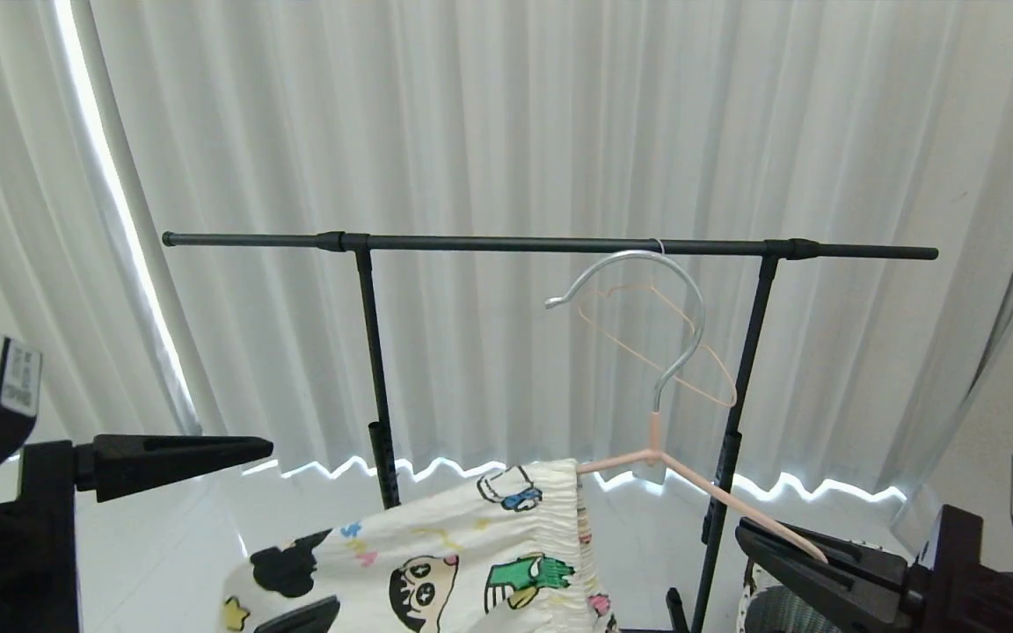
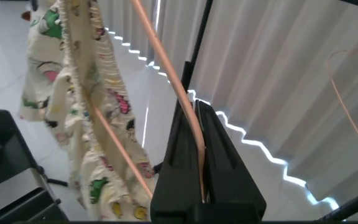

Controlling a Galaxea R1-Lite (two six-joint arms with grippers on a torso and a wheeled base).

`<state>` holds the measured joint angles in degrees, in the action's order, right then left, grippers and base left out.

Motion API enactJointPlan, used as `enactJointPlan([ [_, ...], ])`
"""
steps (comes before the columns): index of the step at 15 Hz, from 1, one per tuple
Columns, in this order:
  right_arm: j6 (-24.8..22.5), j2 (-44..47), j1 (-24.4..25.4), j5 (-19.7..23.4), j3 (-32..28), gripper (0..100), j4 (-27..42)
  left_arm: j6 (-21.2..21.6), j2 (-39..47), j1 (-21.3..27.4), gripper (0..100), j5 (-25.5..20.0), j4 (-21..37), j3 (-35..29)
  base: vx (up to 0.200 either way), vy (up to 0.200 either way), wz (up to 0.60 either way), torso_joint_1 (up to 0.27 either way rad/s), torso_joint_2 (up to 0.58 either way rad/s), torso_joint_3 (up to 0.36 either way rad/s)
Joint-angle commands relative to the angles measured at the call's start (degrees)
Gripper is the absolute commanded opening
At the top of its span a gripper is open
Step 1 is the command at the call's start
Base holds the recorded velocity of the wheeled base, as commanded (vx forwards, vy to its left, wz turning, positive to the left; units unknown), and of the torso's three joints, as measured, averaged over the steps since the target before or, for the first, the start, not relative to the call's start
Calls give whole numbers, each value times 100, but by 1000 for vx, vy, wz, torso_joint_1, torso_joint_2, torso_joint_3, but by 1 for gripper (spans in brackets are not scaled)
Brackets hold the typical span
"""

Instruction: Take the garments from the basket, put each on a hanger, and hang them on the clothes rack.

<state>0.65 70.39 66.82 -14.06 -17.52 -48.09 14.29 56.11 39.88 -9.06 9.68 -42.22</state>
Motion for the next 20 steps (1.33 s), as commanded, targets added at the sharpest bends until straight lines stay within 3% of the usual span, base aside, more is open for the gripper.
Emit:
enactJointPlan([
  [1, 6, -8, 60, 8, 20, 0, 2, 118, -215, -68, 100, -263, -10, 161, 0, 0, 0, 0, 0, 0],
  [3, 50, 1, 191, 8, 12, 0, -7, 136, -153, -59, 100, -553, -133, 135, 0, 0, 0, 0, 0, 0],
  [6, 76, 45, 209, 8, -15, 0, -7, 382, 146, 99, 100, -1379, -238, 91, 0, 0, 0, 0, 0, 0],
  [11, 173, 36, 244, 17, 3, 0, -16, 417, 1235, 337, 100, -1476, -572, -252, 0, 0, 0, 0, 0, 0],
  [13, 181, 19, 253, 8, 12, 0, -16, 417, 1525, 337, 100, -1907, -625, -252, 0, 0, 0, 0, 0, 0],
  [19, 181, 28, 253, 17, -6, 0, -34, 408, 1745, 345, 100, -2056, -643, -287, 0, 0, 0, 0, 0, 0],
  [20, 181, 19, 253, 17, -6, 0, -42, 408, 1745, 345, 0, -2074, -643, -270, 0, 0, 0, 0, 0, 0],
])
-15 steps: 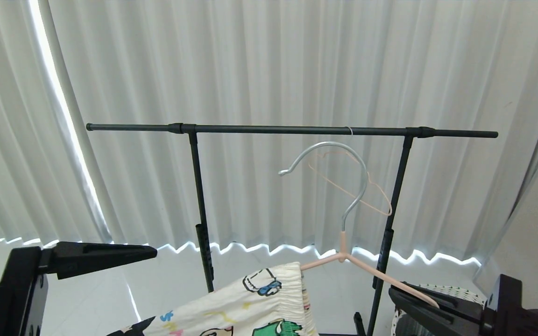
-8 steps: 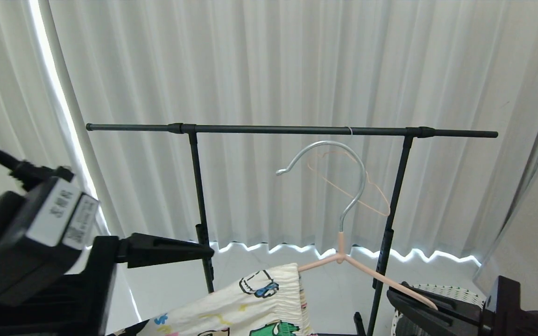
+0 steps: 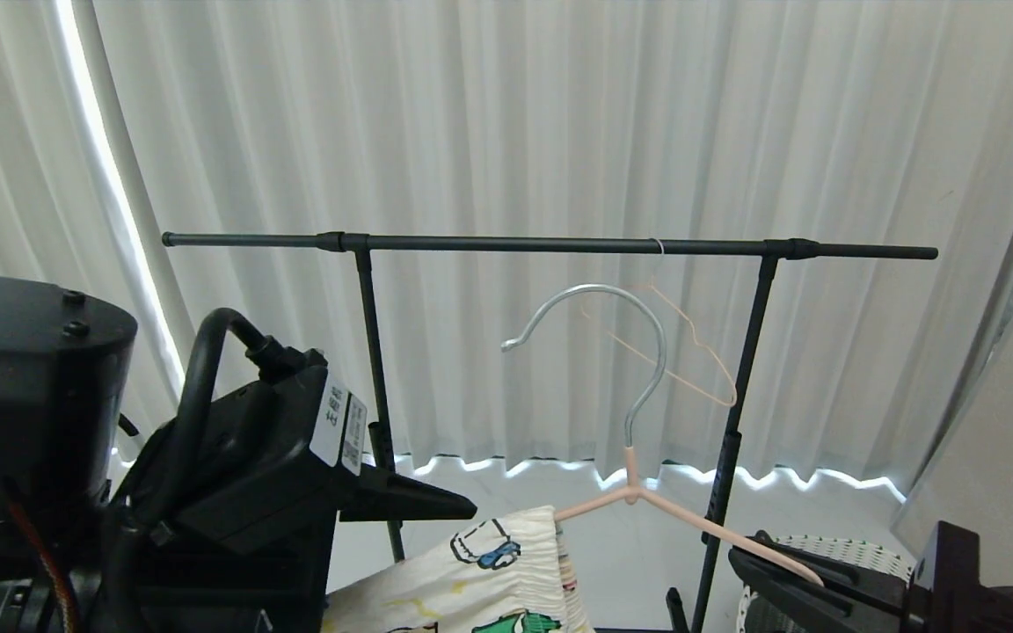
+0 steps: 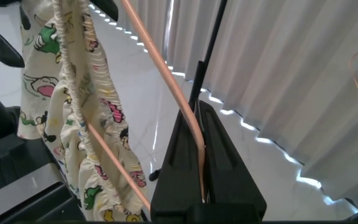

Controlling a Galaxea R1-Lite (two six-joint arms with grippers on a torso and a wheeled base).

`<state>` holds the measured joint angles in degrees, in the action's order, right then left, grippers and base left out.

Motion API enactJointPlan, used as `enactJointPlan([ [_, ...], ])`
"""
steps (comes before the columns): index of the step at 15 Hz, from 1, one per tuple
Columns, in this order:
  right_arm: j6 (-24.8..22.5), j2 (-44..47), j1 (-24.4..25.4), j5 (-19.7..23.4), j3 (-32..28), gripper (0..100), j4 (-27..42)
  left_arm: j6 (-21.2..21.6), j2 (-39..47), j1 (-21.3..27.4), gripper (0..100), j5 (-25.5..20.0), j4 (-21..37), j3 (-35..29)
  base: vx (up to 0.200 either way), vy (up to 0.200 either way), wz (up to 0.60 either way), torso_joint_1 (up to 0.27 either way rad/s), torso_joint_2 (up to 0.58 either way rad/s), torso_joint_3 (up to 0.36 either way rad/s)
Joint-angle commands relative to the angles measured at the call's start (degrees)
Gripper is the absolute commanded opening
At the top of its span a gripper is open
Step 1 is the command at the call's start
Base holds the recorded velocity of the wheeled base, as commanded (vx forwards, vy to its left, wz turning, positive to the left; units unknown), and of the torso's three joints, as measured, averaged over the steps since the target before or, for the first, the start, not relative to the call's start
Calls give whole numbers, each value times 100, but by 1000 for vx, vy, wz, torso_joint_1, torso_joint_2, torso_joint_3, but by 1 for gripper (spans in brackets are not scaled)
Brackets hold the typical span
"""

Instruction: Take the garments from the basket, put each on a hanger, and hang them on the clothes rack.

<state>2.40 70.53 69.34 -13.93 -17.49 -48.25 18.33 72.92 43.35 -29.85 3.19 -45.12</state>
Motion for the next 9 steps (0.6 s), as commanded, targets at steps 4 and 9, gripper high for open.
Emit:
enactJointPlan([
  [4, 6, 13, 1, -4, 0, 0, -70, 12, 73, -2, 0, 6, 6, 91, 0, 0, 0, 0, 0, 0],
  [9, -38, -5, 1, 5, 0, 0, -70, 12, 64, -28, 0, 32, 6, 108, 0, 0, 0, 0, 0, 0],
])
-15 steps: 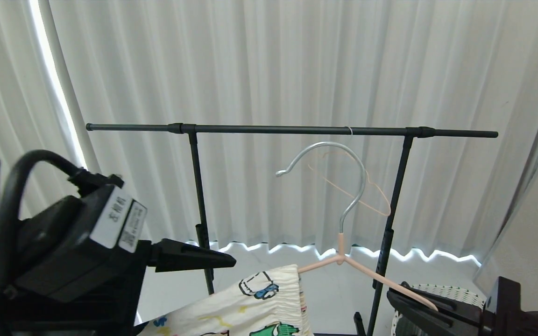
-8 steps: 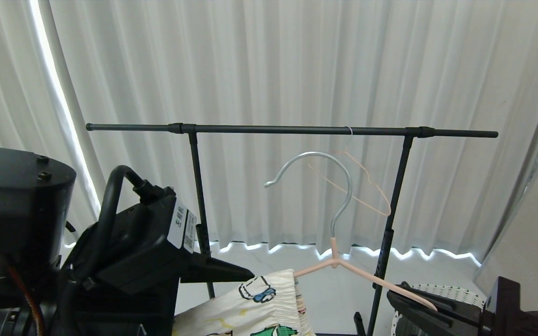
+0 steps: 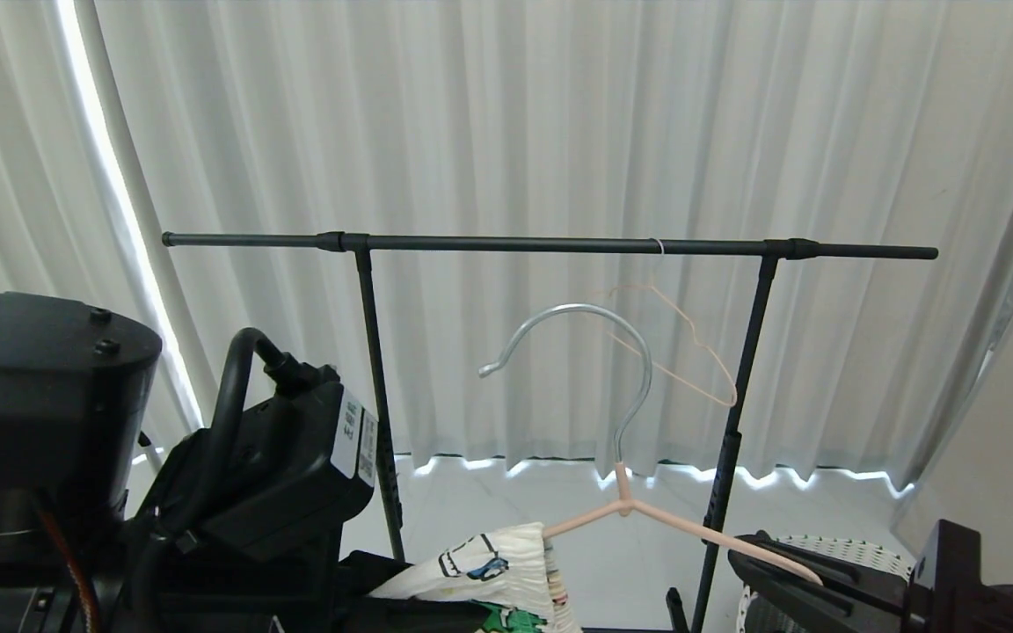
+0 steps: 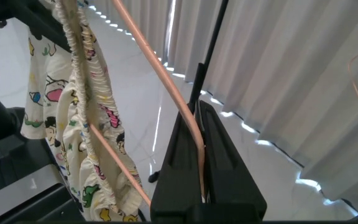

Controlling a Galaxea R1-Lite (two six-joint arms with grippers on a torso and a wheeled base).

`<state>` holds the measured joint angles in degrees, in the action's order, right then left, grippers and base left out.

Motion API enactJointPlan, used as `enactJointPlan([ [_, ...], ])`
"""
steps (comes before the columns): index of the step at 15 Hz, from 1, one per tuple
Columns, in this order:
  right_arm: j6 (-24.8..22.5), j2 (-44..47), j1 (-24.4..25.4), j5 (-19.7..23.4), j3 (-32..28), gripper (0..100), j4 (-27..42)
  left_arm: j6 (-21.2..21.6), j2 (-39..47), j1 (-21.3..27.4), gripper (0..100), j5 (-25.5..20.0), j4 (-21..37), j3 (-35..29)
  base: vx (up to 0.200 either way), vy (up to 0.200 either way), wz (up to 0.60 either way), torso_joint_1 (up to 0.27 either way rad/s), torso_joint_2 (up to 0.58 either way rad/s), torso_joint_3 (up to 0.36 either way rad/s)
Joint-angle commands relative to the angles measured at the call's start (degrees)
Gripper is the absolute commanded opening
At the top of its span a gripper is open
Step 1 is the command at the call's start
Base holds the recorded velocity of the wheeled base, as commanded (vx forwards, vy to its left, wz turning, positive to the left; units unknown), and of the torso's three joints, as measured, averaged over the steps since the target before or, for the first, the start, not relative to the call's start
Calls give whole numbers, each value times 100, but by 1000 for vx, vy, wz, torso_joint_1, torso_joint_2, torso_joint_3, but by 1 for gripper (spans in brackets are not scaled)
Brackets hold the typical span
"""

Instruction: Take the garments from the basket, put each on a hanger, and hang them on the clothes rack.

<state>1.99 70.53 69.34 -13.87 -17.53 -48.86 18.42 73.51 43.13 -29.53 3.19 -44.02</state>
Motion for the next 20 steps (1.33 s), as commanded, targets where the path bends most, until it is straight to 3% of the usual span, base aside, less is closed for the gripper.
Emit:
enactJointPlan([
  [1, -5, -5, 1, -10, 4, 0, -10, 4, 6, -6, 0, 8, 6, 7, 0, 0, 0, 0, 0, 0],
  [2, -49, -5, 1, -10, 22, 0, -10, 4, 6, -6, 0, 8, 6, 7, 0, 0, 0, 0, 0, 0],
  [3, -84, -5, 1, -1, 13, 100, -10, 4, 6, -15, 0, 17, 6, 7, 0, 0, 0, 0, 0, 0],
  [8, -84, -5, -17, -1, 30, 100, -1, 12, -47, -147, 0, 298, -3, 157, 0, 0, 0, 0, 0, 0],
  [10, -137, -13, -228, -1, 118, 100, 17, 39, -65, -525, 0, 711, -117, 412, 0, 0, 0, 0, 0, 0],
  [12, -287, -5, -448, 34, 303, 100, 17, 30, -118, -956, 0, 1388, -829, 965, 0, 0, 0, 0, 0, 0],
  [15, -260, 74, -703, 87, 303, 100, 26, 39, -161, -1298, 0, 1652, -2086, 1519, 0, 0, 0, 0, 0, 0],
  [17, -67, 145, -790, 166, 294, 100, 140, 48, -161, -1334, 0, 1951, -2446, 1581, 0, 0, 0, 0, 0, 0],
  [20, 724, 408, -808, 201, 268, 100, 404, 144, -390, -1342, 0, 2109, -2578, 1475, 0, 0, 0, 0, 0, 0],
])
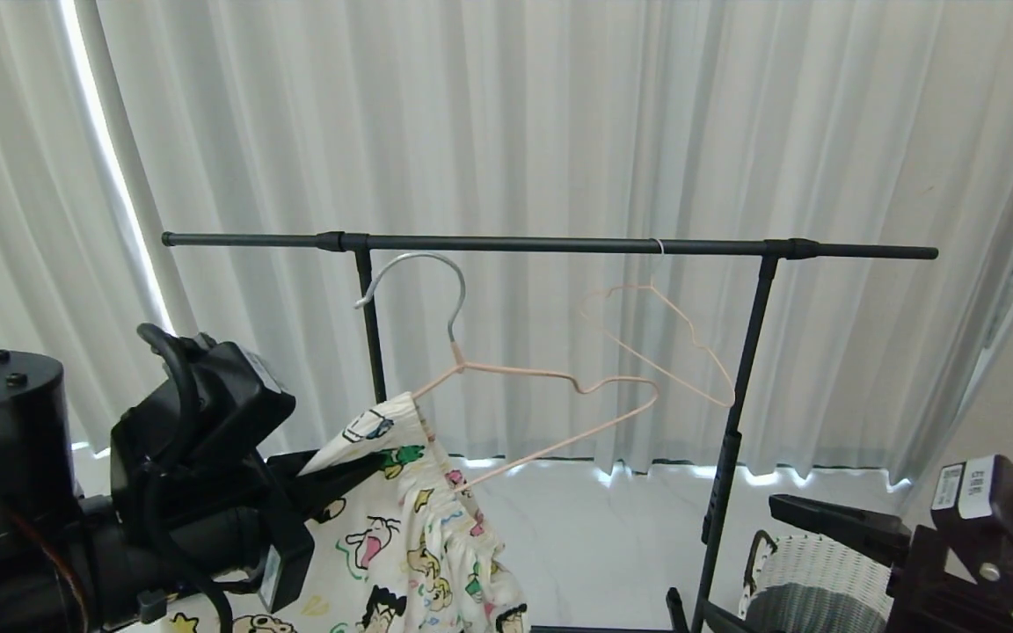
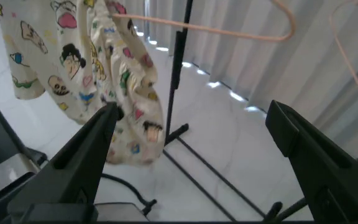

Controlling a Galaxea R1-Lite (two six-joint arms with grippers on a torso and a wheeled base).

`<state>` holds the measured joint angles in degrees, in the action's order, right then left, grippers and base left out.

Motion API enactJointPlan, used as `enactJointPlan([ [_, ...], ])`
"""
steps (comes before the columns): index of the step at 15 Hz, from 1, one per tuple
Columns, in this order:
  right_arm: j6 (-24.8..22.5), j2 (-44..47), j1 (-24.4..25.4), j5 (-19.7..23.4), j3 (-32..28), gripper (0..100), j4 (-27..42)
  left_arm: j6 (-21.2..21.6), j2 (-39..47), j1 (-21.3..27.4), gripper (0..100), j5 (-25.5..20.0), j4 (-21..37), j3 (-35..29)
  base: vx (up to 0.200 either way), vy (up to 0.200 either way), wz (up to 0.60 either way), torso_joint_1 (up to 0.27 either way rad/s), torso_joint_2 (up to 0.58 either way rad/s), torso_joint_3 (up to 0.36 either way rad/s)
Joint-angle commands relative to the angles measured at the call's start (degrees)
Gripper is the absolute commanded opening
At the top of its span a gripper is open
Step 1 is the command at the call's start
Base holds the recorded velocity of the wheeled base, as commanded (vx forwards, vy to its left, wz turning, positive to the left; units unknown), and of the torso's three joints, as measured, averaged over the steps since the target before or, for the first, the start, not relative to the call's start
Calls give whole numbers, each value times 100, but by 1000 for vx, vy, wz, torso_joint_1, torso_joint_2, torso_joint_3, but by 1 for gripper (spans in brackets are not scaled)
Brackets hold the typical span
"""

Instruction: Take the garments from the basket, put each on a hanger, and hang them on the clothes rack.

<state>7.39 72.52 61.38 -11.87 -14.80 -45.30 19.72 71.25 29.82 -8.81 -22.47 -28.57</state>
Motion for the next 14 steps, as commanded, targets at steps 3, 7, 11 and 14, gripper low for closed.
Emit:
enactJointPlan([
  [3, 1248, 658, -214, 115, -295, 100, 83, -4, -358, -11, 0, 64, -12, -421, 0, 0, 0, 0, 0, 0],
  [7, 2056, 1150, -610, 818, -1078, 100, 83, 14, -393, 121, 0, 55, -12, -887, 0, 0, 0, 0, 0, 0],
  [11, 2214, 1678, -574, 959, -1596, 100, 74, 225, -384, 525, 0, 64, -12, -992, 0, 0, 0, 0, 0, 0],
  [14, 2197, 1994, -355, 959, -1842, 100, 74, 242, -375, 648, 0, 55, -12, -992, 0, 0, 0, 0, 0, 0],
])
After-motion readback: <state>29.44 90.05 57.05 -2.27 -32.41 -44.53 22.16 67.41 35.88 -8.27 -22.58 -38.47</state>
